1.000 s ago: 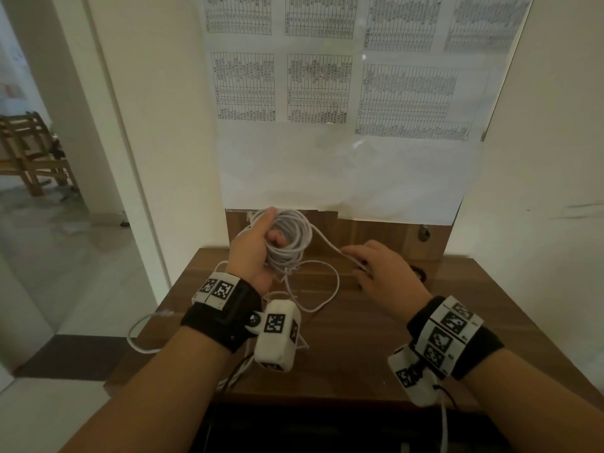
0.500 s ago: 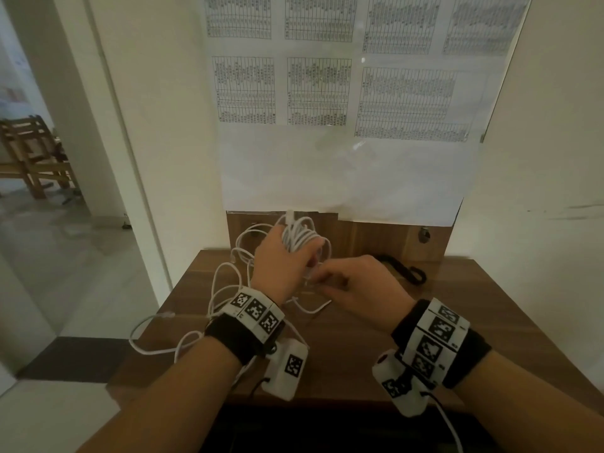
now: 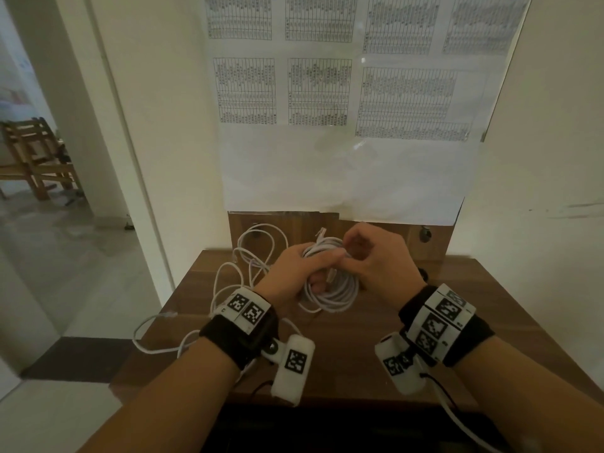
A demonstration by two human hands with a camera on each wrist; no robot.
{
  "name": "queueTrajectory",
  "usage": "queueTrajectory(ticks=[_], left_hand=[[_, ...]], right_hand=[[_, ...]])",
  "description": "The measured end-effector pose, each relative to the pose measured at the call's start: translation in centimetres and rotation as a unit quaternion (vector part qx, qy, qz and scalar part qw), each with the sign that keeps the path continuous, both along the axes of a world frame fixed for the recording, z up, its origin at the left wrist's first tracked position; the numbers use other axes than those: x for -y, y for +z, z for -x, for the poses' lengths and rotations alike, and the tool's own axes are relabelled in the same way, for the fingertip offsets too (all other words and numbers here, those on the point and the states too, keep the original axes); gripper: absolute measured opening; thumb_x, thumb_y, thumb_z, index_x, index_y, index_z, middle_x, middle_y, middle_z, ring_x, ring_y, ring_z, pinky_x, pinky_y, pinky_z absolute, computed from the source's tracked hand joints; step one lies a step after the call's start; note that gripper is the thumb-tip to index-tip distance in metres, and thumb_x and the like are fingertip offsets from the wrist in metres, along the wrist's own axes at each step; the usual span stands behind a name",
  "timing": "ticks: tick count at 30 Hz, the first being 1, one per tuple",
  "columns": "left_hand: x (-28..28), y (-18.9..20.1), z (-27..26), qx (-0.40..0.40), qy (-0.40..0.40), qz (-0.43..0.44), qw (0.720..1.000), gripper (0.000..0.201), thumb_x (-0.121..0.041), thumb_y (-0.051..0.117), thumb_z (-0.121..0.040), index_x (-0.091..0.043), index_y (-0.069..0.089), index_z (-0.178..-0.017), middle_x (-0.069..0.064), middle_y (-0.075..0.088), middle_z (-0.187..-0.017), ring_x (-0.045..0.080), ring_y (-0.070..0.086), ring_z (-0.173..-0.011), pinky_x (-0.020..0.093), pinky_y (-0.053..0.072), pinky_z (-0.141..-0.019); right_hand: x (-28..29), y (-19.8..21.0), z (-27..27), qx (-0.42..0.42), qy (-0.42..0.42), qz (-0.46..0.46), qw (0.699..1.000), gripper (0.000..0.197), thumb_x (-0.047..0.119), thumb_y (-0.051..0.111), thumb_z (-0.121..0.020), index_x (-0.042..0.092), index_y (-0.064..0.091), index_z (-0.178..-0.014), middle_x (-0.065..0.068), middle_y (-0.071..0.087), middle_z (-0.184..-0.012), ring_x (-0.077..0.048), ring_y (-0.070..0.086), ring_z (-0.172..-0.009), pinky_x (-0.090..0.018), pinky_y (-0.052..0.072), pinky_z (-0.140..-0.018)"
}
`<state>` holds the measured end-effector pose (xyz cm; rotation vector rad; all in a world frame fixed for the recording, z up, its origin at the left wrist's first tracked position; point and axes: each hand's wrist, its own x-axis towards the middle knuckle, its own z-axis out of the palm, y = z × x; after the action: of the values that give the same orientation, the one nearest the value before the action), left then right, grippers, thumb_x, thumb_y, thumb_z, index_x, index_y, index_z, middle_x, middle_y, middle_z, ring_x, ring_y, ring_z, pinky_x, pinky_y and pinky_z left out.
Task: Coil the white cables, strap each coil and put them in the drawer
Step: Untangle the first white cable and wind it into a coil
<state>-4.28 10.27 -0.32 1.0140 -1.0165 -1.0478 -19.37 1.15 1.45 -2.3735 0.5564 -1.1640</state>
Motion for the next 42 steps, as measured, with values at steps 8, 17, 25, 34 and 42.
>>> queueTrajectory(ticks=[8,17,25,34,42], left_hand=[[0.2,0.3,-0.1,-0.14,-0.052,-0.016,0.989,0.031,-0.041,0.057,-0.091,-0.014,0.073,-0.086,-0.01,0.034,-0.043,0.004,0.032,-0.037,0.023,0.029,-0.056],[-0.5,-0.6,0.4,-0.112,-0.07,-0.027,0.991,0.015,-0.017,0.07,-0.088,-0.007,0.069,-0.1,-0.003,0.047,-0.056,0.008,0.047,-0.047,0.02,0.045,-0.052],[-0.3,0.1,1.2,-0.142,0.03,0.001,0.989,0.019,-0.009,0.053,-0.1,-0.005,0.069,-0.091,-0.005,0.037,-0.047,0.005,0.035,-0.036,0.016,0.038,-0.038],[0.1,1.8,-2.1,-0.217,0.199,0.0,0.956,0.011,-0.013,0.058,-0.1,-0.011,0.062,-0.09,-0.007,0.04,-0.046,0.005,0.038,-0.035,0.019,0.041,-0.037],[0.6,1.4,-3.0,-0.202,0.283,-0.028,0.937,0.02,-0.016,0.063,-0.097,-0.012,0.061,-0.078,-0.006,0.044,-0.042,0.007,0.043,-0.035,0.022,0.046,-0.044]], right_hand=[[0.1,0.6,0.2,-0.111,0.1,-0.262,0.954,0.082,0.029,0.081,-0.082,0.024,0.036,-0.15,0.004,0.06,-0.131,-0.008,0.061,-0.114,-0.033,0.053,-0.098],[-0.9,1.1,-0.1,-0.129,0.04,-0.198,0.971,0.019,0.019,0.063,-0.094,0.013,0.053,-0.109,-0.007,0.064,-0.092,-0.013,0.059,-0.073,-0.029,0.05,-0.068],[-0.4,0.1,0.2,-0.087,0.083,-0.23,0.966,0.045,0.033,0.074,-0.089,0.022,0.052,-0.126,0.001,0.067,-0.11,-0.014,0.068,-0.094,-0.032,0.058,-0.083],[0.3,-1.6,2.3,-0.125,0.054,-0.221,0.966,0.031,0.023,0.078,-0.085,0.023,0.055,-0.106,-0.003,0.072,-0.088,-0.019,0.073,-0.068,-0.04,0.063,-0.065],[0.4,-1.1,2.5,-0.029,0.059,-0.151,0.986,0.029,0.018,0.083,-0.079,0.022,0.066,-0.101,-0.001,0.071,-0.075,-0.014,0.069,-0.061,-0.027,0.059,-0.059]])
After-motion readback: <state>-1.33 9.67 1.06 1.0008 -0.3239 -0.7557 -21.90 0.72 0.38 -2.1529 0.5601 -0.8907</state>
